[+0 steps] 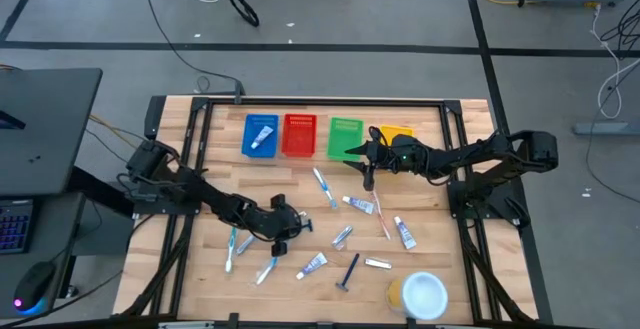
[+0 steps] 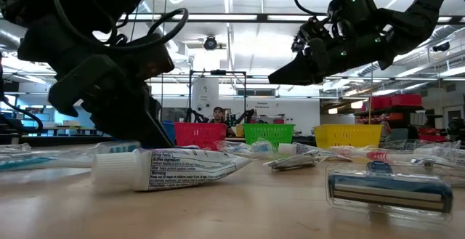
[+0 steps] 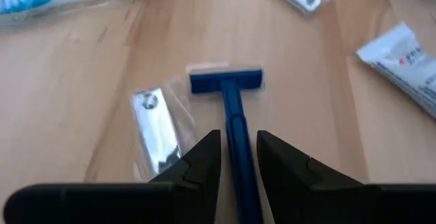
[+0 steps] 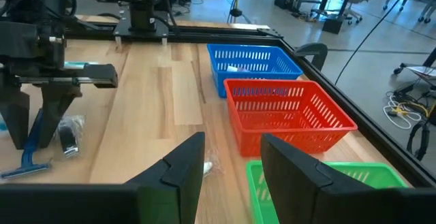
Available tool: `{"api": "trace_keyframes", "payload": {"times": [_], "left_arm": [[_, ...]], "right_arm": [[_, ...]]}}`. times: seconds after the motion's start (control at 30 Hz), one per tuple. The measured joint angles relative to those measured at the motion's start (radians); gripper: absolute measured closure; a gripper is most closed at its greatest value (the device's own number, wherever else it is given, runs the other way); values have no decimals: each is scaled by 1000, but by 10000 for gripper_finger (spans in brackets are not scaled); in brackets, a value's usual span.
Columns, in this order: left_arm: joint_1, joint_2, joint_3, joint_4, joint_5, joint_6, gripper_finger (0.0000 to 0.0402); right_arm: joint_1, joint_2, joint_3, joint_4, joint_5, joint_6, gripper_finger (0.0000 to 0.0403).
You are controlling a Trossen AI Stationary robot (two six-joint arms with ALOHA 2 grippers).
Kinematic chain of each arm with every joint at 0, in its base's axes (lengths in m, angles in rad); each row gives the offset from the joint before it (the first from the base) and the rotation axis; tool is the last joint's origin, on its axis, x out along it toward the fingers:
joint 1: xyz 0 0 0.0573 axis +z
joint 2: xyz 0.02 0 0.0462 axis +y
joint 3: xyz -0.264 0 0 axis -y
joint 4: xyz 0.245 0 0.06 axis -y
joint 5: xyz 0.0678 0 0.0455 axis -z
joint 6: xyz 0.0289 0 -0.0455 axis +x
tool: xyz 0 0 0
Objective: Pick & Place Travel size toiletries
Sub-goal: Put the blue razor into the orange bin
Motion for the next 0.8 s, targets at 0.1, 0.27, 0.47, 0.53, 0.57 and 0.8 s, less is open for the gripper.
{"api": "trace_keyframes", "payload": {"times": [0.1,0.27,0.47,0.53,0.57,0.8], "left_arm": [[0,0,2,-26,4,15,307],[0,-1,2,-26,-10,14,341],[3,0,0,15,-74,10,360],[4,-9,0,23,-107,9,358],[5,-18,0,22,-123,9,354],[84,-184,0,23,-223,-40,360]], "right_arm": [[0,0,0,0,0,0,248],[0,0,0,0,0,0,248],[0,0,0,0,0,0,248],[0,0,0,0,0,0,248],[0,0,0,0,0,0,248],[0,0,0,0,0,0,248]]}}
